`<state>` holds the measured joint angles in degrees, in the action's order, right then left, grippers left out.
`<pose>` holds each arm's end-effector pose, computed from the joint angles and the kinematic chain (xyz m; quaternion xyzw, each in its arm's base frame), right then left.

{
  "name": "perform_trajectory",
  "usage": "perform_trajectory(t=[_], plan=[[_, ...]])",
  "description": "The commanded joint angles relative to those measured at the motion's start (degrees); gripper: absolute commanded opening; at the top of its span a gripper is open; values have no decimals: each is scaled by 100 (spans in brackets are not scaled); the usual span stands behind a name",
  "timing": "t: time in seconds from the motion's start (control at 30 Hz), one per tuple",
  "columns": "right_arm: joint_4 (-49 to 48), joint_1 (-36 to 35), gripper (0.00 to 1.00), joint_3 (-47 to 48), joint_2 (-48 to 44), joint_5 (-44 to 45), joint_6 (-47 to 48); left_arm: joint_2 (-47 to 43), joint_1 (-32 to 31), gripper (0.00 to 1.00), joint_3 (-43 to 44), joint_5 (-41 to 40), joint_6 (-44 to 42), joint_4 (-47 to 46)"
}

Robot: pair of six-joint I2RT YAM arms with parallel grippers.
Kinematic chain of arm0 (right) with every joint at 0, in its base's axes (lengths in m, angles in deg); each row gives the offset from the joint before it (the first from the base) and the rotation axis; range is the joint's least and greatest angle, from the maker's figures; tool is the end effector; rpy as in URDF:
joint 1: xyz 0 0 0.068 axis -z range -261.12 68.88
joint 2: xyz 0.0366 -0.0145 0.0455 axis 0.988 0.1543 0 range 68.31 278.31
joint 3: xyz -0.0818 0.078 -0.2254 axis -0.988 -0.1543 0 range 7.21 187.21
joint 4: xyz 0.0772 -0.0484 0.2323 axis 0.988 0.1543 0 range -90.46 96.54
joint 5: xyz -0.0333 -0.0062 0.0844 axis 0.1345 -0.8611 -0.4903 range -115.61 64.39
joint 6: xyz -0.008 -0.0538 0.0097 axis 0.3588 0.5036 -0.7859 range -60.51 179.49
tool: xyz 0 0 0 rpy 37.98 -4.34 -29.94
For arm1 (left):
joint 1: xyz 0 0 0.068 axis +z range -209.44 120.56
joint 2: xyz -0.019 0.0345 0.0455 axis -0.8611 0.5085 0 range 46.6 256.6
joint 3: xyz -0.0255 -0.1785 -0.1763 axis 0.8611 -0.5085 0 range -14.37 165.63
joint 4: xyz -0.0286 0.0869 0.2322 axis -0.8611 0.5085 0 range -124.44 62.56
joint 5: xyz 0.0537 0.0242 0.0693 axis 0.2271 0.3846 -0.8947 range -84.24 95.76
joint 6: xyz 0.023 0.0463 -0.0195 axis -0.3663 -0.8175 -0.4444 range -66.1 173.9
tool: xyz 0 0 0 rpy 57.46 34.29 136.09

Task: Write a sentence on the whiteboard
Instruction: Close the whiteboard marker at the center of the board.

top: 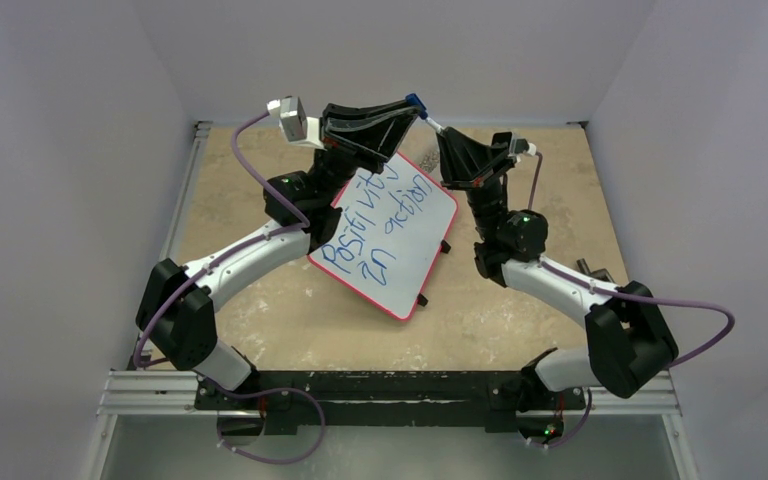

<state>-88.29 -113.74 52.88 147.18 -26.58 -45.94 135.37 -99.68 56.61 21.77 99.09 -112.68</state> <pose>0.2227 0.1435 0.3656 0.1738 0.2492 0.8905 0.3386 0.2288 -0.2073 0.4380 0.1237 0.2581 -0.6757 0.6794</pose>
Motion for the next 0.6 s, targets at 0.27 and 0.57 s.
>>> perform_trajectory(t=[0.27,0.57], plan=[[-887,-26,0,170,-216,30,16,-62,59,0,140,-106,-156,-350],[-887,-27,0,201,-158,32,8,61,59,0,153,23,-11,-350]])
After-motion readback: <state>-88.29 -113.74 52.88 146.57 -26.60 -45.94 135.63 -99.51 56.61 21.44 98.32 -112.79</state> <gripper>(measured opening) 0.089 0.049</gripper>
